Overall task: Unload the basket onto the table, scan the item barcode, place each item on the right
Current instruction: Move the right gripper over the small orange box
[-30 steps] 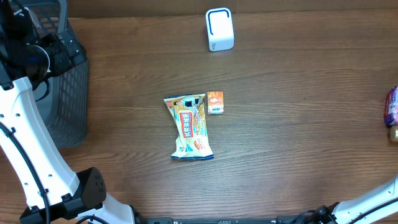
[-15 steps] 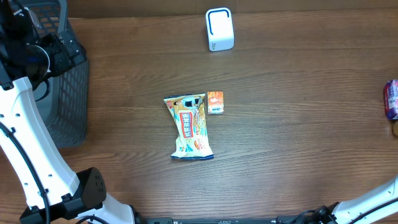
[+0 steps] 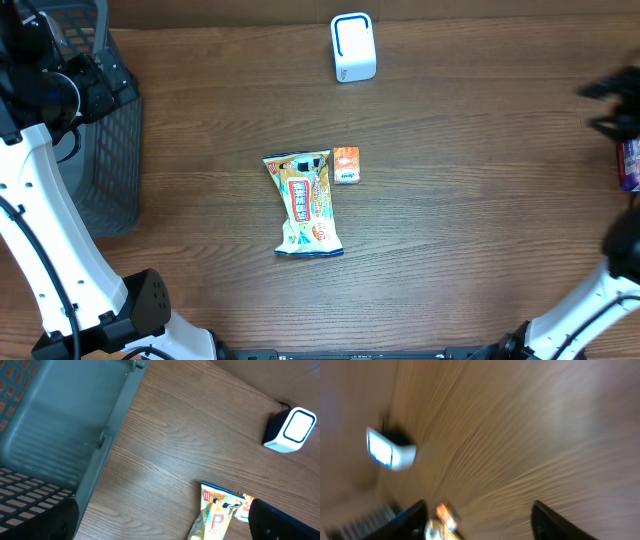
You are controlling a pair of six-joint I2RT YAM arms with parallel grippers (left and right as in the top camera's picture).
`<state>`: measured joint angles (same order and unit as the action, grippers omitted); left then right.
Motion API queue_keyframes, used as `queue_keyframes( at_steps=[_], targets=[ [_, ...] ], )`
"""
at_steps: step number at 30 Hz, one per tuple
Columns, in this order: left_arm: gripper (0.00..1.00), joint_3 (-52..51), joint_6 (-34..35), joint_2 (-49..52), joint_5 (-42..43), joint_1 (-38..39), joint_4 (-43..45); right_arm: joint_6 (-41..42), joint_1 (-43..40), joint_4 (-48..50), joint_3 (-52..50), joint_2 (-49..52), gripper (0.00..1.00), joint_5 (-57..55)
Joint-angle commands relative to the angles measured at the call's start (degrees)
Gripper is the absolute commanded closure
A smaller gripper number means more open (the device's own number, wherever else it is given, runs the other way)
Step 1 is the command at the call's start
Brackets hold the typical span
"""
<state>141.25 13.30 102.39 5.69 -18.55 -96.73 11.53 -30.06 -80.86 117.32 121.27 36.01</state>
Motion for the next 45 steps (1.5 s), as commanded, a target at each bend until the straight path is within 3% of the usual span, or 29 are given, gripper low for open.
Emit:
queue_keyframes(
  at_steps=[1,4,6,10,13,19,23,28,40,45],
  targets=[
    [0.0,-0.1,-0.9,-0.8,-0.3,-0.6,-0.1,-6.0,10.9,-0.2,0.0,-1.7,0.16,0.6],
    [0.0,-0.1,-0.9,-0.8,-0.3,-0.5,-0.1,-5.3,19.7,2.0,-1.2,-1.7,0.11,-3.2],
    [0.0,-0.1,-0.9,-0.8,-0.3,-0.5,-0.1,-5.3,25.8,4.4,-2.5,-1.6,0.0,-4.4],
    [0.0,-0.1,-0.9,-0.8,-0.3,-0.6,-0.1,-0.1,35.8,9.1,-6.1,-1.6,0.0,-8.5],
    [0.0,-0.1,-0.9,-0.8,-0.3,-0.5,-0.1,3.7,42.1,14.4,-10.4,-1.5,0.05,-11.2],
    [0.0,-0.1,-0.9,-0.8,-0.3,-0.5,-0.1,10.9,50.2,25.9,-20.3,-1.5,0.27,-12.0],
    [0.0,-0.1,-0.9,-0.8,-0.3,-0.5,-0.1,12.5,53.0,30.1,-23.8,-1.5,0.3,-13.5],
    [0.0,-0.1,-0.9,-0.8,-0.3,-0.5,-0.1,17.4,54.2,30.2,-25.5,-1.5,0.43,-18.9],
    [0.0,-0.1,-0.9,-0.8,-0.3,-0.5,-0.1,19.2,55.4,39.8,-33.3,-1.5,0.46,-18.6],
    [0.0,-0.1,-0.9,-0.8,-0.3,-0.6,-0.1,26.1,55.1,36.3,-34.3,-1.5,0.53,-32.1]
  ],
)
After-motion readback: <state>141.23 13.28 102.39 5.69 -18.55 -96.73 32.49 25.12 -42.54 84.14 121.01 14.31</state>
